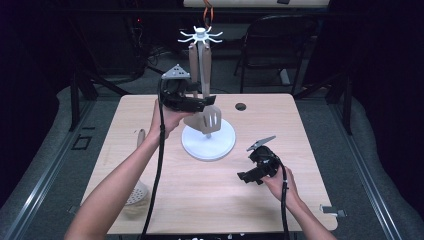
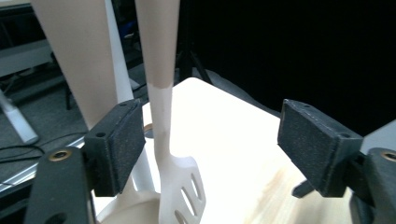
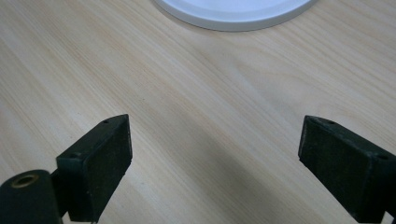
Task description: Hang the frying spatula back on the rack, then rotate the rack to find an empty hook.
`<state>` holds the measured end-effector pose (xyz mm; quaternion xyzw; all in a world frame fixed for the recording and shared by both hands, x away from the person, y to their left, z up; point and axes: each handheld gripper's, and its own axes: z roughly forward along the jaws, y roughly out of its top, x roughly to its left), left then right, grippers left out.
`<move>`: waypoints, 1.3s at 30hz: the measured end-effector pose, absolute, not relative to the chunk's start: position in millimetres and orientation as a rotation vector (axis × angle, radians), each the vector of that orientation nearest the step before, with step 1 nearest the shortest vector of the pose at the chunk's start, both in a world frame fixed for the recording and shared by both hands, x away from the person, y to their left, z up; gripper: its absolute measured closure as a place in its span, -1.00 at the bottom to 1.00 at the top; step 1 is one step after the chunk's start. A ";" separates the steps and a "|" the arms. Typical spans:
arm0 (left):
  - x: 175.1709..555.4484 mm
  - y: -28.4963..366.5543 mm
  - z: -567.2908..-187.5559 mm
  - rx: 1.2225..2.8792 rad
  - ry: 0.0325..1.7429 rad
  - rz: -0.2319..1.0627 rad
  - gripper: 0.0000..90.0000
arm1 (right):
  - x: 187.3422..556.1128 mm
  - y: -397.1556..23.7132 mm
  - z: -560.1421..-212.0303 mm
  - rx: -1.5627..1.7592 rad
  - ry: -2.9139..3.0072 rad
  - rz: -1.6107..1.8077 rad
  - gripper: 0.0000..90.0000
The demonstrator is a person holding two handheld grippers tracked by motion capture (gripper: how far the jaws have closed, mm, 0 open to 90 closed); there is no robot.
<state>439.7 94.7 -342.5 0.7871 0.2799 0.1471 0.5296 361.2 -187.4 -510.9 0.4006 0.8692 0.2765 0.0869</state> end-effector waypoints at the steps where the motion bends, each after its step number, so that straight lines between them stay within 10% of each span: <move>1: 438.7 96.7 -341.1 1.878 0.662 0.348 -0.53 | 361.1 -187.1 -510.7 1.199 2.594 0.822 -0.79; 16: 436.7 127.3 -311.5 1.814 0.710 0.415 -0.63 | 361.3 -184.6 -511.9 1.188 2.602 0.815 -0.78; 30: 442.5 134.1 -285.8 1.744 0.707 0.517 0.70 | 362.0 -187.4 -513.1 1.209 2.605 0.788 -0.77; 39: 446.6 134.5 -269.0 1.719 0.724 0.600 1.00 | 361.9 -186.4 -513.3 1.196 2.608 0.790 -0.77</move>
